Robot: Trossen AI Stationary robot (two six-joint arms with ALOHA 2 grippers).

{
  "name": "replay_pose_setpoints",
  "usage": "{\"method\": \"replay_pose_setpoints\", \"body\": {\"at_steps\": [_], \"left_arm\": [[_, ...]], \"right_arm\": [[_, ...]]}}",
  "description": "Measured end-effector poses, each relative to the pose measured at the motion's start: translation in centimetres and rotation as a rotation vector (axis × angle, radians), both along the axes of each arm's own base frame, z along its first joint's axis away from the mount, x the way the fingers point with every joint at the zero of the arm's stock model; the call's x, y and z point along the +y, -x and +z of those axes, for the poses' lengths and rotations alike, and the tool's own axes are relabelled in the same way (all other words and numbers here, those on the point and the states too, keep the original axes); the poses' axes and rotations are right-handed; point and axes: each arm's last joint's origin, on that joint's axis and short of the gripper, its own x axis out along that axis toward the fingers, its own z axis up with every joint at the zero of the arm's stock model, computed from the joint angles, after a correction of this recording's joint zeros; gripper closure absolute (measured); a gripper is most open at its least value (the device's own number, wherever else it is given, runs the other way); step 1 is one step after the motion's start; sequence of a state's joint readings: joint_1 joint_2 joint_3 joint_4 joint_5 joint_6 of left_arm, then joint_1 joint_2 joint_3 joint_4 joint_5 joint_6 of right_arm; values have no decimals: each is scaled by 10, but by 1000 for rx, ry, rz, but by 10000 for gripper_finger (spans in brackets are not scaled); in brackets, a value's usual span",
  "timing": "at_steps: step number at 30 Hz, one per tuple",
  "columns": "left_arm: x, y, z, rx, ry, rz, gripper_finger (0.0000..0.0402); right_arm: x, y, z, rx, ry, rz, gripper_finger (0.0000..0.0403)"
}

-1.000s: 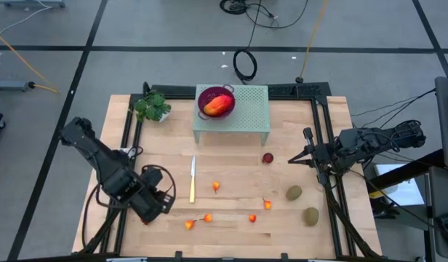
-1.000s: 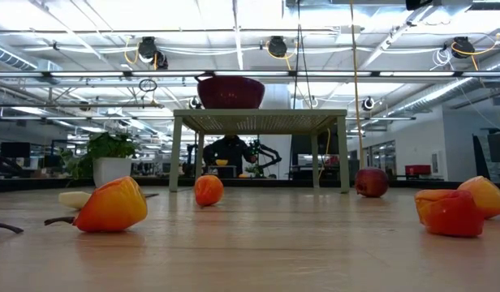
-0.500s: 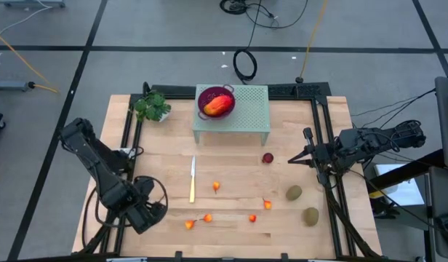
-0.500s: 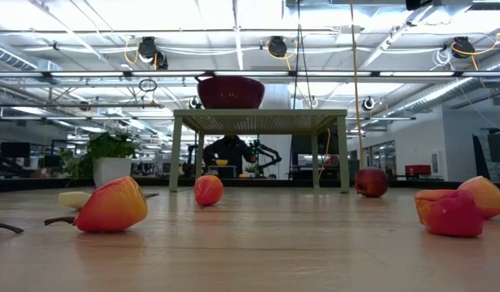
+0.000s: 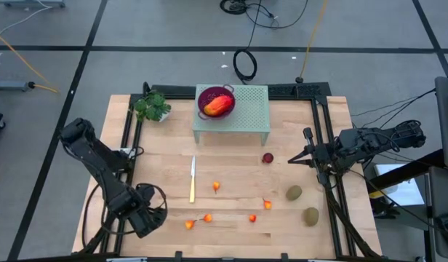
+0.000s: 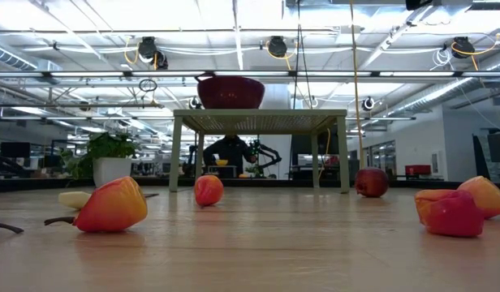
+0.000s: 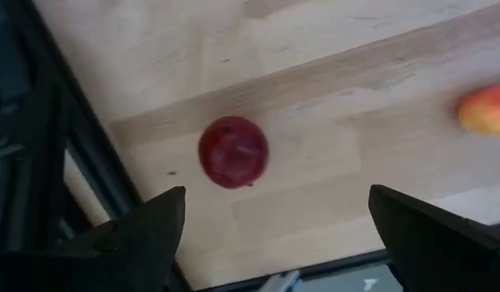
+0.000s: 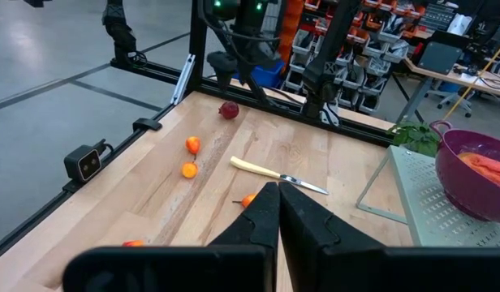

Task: Pick & Place Fruit
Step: Put the pomegranate into the strainer bowl on the shelf

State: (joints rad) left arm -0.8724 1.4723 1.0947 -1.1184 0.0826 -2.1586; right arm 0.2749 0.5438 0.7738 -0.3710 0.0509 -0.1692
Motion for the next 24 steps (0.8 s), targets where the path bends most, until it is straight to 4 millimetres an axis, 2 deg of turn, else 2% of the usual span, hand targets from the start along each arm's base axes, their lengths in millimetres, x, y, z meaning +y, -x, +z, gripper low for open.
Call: {"method": "replay_pose_setpoints", "body": {"at_steps": [14, 24], "left_arm": [[-2, 13, -22, 64, 5, 19, 38], [-2, 18, -49, 37, 48, 43, 41]], "right_arm": [[0, 0, 0, 0, 0, 0, 399], [0, 0, 0, 0, 0, 0, 399]]}}
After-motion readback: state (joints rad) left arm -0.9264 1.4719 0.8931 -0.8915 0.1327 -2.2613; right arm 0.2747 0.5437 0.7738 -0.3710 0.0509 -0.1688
